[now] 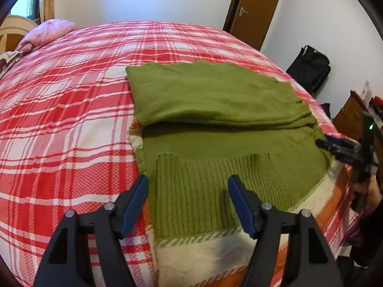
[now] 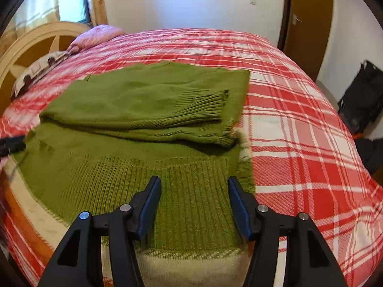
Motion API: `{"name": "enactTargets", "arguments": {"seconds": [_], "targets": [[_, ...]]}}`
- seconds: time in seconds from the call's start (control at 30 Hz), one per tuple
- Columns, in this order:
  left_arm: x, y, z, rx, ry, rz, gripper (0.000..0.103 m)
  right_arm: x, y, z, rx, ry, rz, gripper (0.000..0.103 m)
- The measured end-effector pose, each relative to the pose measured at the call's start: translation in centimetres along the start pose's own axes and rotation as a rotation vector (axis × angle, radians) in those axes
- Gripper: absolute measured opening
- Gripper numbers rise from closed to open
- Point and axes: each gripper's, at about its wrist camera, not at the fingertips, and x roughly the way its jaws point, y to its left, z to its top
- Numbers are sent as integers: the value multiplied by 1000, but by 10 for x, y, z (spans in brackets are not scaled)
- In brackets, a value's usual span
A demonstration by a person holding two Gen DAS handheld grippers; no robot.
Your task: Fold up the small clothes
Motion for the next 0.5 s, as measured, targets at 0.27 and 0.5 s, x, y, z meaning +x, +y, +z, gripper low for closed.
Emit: {"name": "enactTargets", "arguments": {"seconds": [0.27, 0.5], "targets": [[9, -2, 0, 25, 10, -9, 69, -12, 4, -6, -3, -8, 17, 11], [-4, -2, 5, 24, -32, -19, 54, -8, 1, -7, 35, -9, 29, 12]]}}
